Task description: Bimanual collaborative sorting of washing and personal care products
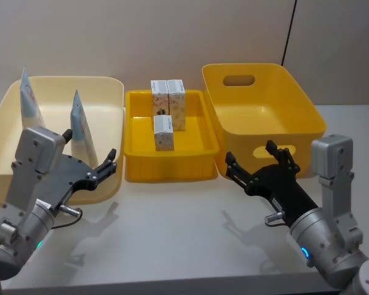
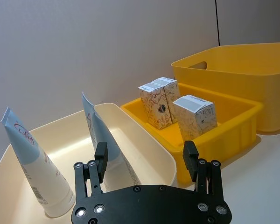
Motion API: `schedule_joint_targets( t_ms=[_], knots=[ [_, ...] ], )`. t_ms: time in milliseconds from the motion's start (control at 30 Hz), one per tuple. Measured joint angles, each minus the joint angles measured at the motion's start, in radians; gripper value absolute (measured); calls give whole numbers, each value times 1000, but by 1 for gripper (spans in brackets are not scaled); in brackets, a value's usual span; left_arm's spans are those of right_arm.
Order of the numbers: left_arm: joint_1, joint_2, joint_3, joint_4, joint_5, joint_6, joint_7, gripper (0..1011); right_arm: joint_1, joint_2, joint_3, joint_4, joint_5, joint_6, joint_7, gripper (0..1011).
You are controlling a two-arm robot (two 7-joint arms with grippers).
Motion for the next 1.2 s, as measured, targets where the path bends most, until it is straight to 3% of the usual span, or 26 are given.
schedule_joint_targets(
  t_ms=[600, 967, 1000, 1133, 1200],
  knots=[
    [0, 0, 0, 0, 0, 0, 0, 1003, 2, -10, -9, -7, -9, 21, -10, 1001],
    [0, 0, 0, 0, 0, 0, 0, 1002, 19, -56, -46, -86, -24, 202, -66, 1001],
    [0, 0, 0, 0, 0, 0, 0, 1004, 25, -69, -53, -107, -26, 252, -81, 1001],
    [0, 0, 0, 0, 0, 0, 0, 1003, 38, -91, -66, -133, -30, 336, -108, 1001],
    [0, 0, 0, 0, 0, 0, 0, 1003, 60, -117, -82, -153, -38, 427, -140, 1001]
  ],
)
